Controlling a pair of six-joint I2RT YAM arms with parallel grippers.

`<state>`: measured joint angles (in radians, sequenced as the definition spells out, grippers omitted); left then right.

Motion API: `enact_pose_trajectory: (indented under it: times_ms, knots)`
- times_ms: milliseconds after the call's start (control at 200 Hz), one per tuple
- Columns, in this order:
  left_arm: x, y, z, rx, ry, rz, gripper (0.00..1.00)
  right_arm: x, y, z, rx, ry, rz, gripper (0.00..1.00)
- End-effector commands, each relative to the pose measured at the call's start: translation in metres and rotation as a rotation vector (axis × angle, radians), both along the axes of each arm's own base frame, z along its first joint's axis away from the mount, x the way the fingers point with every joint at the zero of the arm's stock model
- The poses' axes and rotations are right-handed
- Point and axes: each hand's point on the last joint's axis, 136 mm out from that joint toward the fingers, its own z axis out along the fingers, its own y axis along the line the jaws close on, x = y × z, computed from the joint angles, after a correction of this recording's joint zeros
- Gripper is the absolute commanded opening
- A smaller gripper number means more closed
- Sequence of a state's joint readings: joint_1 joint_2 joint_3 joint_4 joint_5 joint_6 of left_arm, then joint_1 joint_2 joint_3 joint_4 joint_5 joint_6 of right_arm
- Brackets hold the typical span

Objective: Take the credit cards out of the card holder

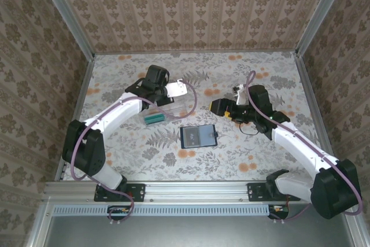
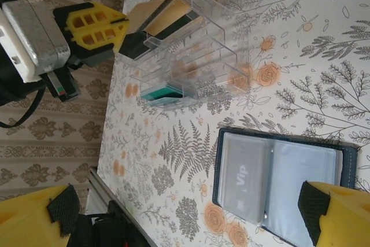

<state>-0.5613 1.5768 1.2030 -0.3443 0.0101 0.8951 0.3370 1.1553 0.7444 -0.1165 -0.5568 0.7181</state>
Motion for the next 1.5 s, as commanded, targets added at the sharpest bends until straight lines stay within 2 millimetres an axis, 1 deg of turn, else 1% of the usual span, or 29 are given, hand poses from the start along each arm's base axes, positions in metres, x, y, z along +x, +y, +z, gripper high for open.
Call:
enact_pose_trajectory:
  times_ms: [0,315,385,495,630,860,975,1070,1215,1335,1400,1445,1470,1480,1495]
  knots:
    - [0.006,0.000,-0.003,0.027,0.007,-0.009,0.00,0.000,0.002,-0.004,0.018,0.019,0.007,1.00]
    - [0.006,0.004,-0.016,0.048,0.031,0.004,0.00,0.000,0.001,-0.007,0.013,0.025,0.002,1.00]
    - [0.007,0.005,-0.018,0.053,0.029,0.010,0.10,0.001,0.001,-0.007,0.016,0.023,0.003,1.00]
    - [0.011,0.006,-0.014,0.047,0.016,0.027,0.18,0.001,0.002,-0.007,0.017,0.024,0.004,1.00]
    - [0.017,0.008,-0.015,0.060,-0.007,0.048,0.21,0.001,0.002,-0.007,0.021,0.024,0.005,1.00]
    - [0.022,0.010,-0.016,0.069,-0.016,0.066,0.27,0.000,0.001,-0.008,0.019,0.026,0.002,1.00]
    - [0.022,0.009,-0.006,0.028,-0.018,0.087,0.29,-0.001,0.001,-0.009,0.019,0.029,0.002,1.00]
    - [0.022,0.008,0.011,-0.024,-0.035,0.114,0.33,-0.002,-0.001,-0.010,0.011,0.032,-0.001,1.00]
    - [0.019,0.008,0.046,-0.157,-0.053,0.193,0.47,-0.004,-0.004,-0.016,-0.031,0.035,-0.004,1.00]
    - [0.012,0.012,0.070,-0.283,-0.017,0.297,0.61,-0.006,-0.007,-0.024,-0.085,0.039,-0.001,0.95]
    - [0.009,0.016,0.079,-0.336,0.004,0.360,0.72,-0.007,-0.008,-0.029,-0.131,0.039,0.005,0.92]
    - [0.005,0.019,0.085,-0.372,0.019,0.396,0.82,-0.009,-0.008,-0.033,-0.166,0.036,0.010,0.89]
    - [0.003,0.021,0.088,-0.393,0.026,0.414,0.96,-0.009,-0.008,-0.035,-0.185,0.036,0.011,0.87]
    - [0.002,0.021,0.089,-0.402,0.029,0.422,0.99,-0.009,-0.008,-0.036,-0.192,0.035,0.012,0.86]
    - [0.001,0.022,0.090,-0.415,0.034,0.433,1.00,-0.010,-0.008,-0.037,-0.204,0.034,0.015,0.85]
